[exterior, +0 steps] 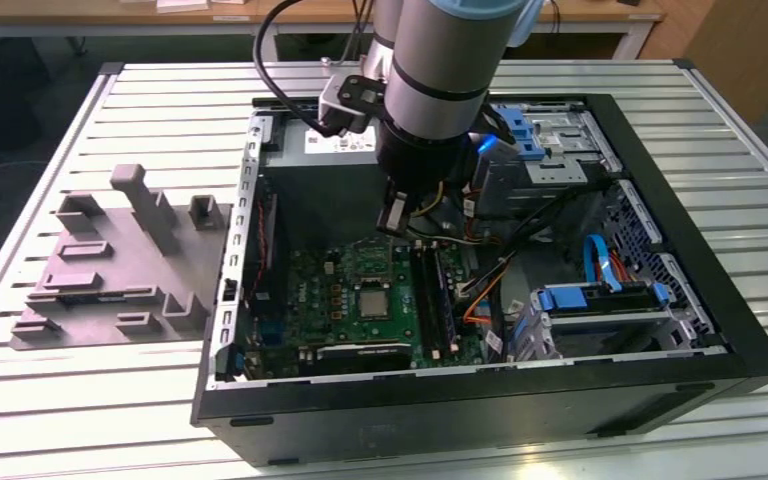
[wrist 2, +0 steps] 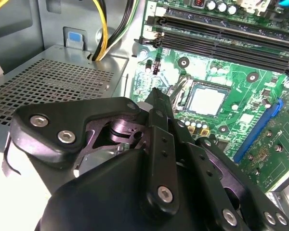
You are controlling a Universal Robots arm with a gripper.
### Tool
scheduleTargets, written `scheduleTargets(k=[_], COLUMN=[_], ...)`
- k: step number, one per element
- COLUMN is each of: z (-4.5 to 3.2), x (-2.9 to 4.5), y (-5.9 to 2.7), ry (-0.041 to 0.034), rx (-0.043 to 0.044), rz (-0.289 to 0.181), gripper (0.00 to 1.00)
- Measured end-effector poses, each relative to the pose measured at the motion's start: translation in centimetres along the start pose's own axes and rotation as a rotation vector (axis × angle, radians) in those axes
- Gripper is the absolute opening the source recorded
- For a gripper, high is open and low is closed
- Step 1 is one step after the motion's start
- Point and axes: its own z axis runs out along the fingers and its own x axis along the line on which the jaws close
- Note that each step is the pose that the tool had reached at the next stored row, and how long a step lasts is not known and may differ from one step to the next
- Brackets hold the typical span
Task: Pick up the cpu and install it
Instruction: 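Close the cpu cover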
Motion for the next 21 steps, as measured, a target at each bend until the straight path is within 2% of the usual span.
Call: scheduleTargets(k=[21], z=[-0.11], x=[0.11], y=[0.06], ry=[0.0047], rx=[-0.0018], rz=[-0.038], gripper=[0.11])
